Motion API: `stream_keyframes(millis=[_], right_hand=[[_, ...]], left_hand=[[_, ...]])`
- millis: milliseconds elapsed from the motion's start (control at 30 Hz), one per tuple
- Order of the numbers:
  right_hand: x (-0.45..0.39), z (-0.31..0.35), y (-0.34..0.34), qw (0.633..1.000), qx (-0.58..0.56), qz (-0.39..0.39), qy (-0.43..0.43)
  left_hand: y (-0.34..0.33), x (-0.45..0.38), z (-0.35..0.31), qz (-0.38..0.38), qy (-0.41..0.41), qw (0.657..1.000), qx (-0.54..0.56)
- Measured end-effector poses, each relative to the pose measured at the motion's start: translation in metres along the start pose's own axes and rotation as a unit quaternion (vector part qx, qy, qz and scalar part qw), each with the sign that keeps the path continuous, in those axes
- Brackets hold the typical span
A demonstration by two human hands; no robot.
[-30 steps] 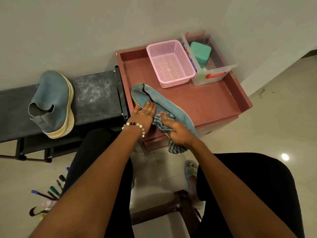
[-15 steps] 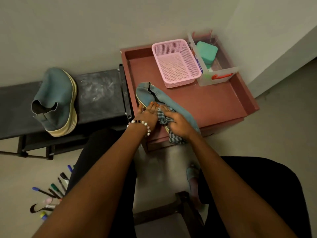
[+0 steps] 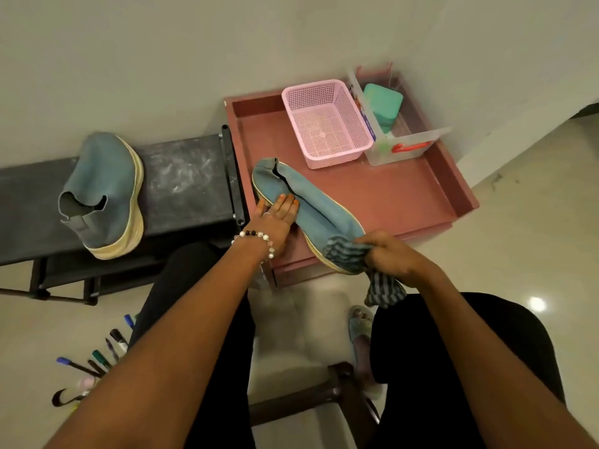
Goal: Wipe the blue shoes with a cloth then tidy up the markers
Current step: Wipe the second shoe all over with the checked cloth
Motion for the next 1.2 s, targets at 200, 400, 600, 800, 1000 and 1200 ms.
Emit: stream_keyframes(millis=[200, 400, 600, 800, 1000, 1200], right_hand=[[-0.008, 0.002, 0.016, 0.948, -0.199, -0.239, -0.060], [-0.011, 0.012, 0.027, 0.888, -0.327, -0.324, -0.013], [-0.021, 0.004, 0.020, 0.917, -0.072, -0.366, 0.139], [-0.031, 0.003, 0.007, 0.895, 0.171, -0.329, 0.246], [-0.033, -0.001, -0.027, 0.873, 0.350, -0.135, 0.312], [-0.025, 0.000, -0.035, 0.845, 0.485, -0.139, 0.176]], left_hand=[[0.006, 0.005, -0.016, -0.049, 0.030, 0.998, 0.007], [0.013, 0.005, -0.049, -0.110, -0.085, 0.990, -0.001], [-0.010, 0.014, -0.059, -0.062, -0.115, 0.990, -0.041], [-0.008, 0.011, -0.055, -0.069, -0.124, 0.989, -0.050], [-0.007, 0.019, -0.043, -0.100, -0.121, 0.986, -0.046], [-0.002, 0.023, -0.036, -0.092, -0.128, 0.986, -0.062]])
Point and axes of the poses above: each hand's wrist, its own x-axis away from the middle knuckle, its own y-axis out of the back of the hand, z = x × y, the point moved 1 cm from there along -x, towards the middle knuckle, and after that the axes turned 13 degrees about -z, right-handed, at the moved point
